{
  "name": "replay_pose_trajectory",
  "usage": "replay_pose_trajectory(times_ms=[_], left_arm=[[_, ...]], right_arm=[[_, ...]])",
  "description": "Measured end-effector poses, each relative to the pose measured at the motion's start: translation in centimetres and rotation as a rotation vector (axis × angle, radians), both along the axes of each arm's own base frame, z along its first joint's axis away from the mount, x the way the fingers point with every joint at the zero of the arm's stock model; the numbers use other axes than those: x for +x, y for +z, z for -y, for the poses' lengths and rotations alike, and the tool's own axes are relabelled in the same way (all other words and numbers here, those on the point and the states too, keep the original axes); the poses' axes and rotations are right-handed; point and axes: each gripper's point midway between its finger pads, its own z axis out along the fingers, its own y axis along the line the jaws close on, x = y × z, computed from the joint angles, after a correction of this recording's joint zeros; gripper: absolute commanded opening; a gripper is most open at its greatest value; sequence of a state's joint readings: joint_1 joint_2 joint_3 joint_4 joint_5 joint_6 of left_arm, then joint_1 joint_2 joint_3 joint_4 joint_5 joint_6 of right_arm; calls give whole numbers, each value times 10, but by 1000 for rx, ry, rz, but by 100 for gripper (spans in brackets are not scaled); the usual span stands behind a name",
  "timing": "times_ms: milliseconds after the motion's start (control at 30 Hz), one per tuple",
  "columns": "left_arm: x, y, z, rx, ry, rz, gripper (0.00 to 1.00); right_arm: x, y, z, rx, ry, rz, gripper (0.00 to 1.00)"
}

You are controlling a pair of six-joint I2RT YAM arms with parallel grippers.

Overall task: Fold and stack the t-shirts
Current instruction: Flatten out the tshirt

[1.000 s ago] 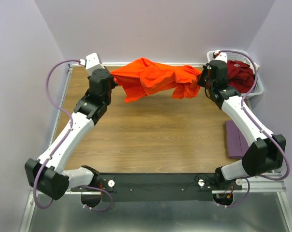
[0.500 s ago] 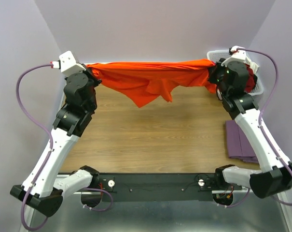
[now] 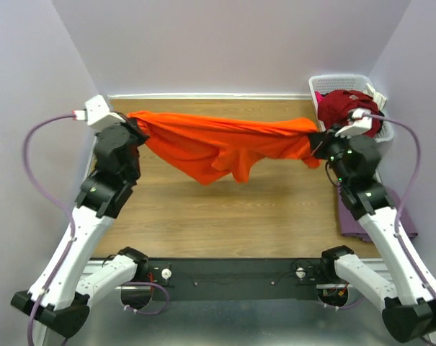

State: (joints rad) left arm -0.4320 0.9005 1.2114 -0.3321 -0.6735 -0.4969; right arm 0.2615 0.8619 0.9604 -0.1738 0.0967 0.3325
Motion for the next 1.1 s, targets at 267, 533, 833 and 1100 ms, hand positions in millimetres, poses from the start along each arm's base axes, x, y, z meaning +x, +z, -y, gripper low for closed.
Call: replay_pose_trajectory(times_ms=[267,533,833,1100], left_arm=[[63,-205,43,47,-17,-468,0],[113,-254,45,25,49,-563,0],[161,-271,51,34,52,-561,0],[172,-277,56,56,26,-569,0]], right_arm=[[12,-228,25,-17,-259,-562,1],[82,-262,29,-28,-356,-635,19],[151,-217,30,-53,-347,-506,61],[117,-179,-29,-91,-104,-443,58]])
